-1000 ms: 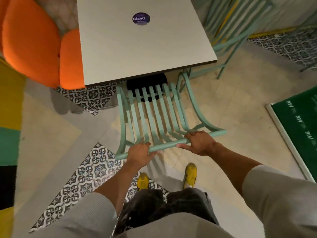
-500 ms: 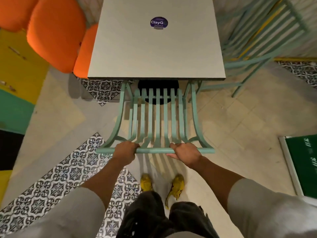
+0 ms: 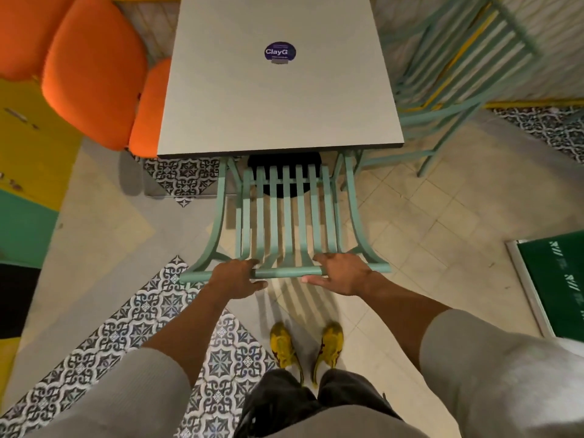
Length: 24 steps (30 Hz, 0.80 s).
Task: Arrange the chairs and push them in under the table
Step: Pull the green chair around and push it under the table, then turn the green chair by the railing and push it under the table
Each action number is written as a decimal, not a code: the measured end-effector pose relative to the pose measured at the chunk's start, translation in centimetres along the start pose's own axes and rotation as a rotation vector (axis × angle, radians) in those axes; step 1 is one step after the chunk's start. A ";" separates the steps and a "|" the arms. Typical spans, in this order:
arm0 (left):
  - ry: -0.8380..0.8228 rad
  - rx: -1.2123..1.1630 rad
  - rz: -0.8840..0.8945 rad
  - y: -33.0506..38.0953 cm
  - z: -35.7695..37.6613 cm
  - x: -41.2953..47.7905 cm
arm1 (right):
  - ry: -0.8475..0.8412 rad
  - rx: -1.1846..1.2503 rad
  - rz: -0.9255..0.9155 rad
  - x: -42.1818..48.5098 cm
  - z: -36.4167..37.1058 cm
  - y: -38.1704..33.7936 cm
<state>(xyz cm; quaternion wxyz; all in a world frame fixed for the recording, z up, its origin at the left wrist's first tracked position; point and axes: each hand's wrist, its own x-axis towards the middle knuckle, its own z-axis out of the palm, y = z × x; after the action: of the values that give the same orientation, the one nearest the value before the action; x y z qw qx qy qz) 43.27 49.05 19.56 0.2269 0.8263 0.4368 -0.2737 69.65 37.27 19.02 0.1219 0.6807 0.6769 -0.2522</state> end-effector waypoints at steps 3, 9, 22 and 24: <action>-0.064 0.031 0.024 0.5 -1.9 -0.1 | 0.027 -0.009 0.038 -0.9 -2.0 1.3; 0.200 0.062 0.126 3.8 -5.6 0.2 | 0.132 0.013 0.069 -3.7 -4.9 5.9; 0.392 0.052 -0.036 22.9 -12.2 3.9 | 0.329 -0.005 0.058 -7.8 -12.1 26.3; 0.390 0.016 -0.084 27.6 -13.0 4.1 | 0.329 -0.002 0.033 -9.3 -13.8 31.3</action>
<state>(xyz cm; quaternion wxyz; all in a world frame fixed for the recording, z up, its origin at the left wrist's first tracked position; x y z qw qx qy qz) 71.84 45.19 30.36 0.1196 0.8466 0.5043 -0.1210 103.27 34.58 29.91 0.0143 0.7237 0.6767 -0.1346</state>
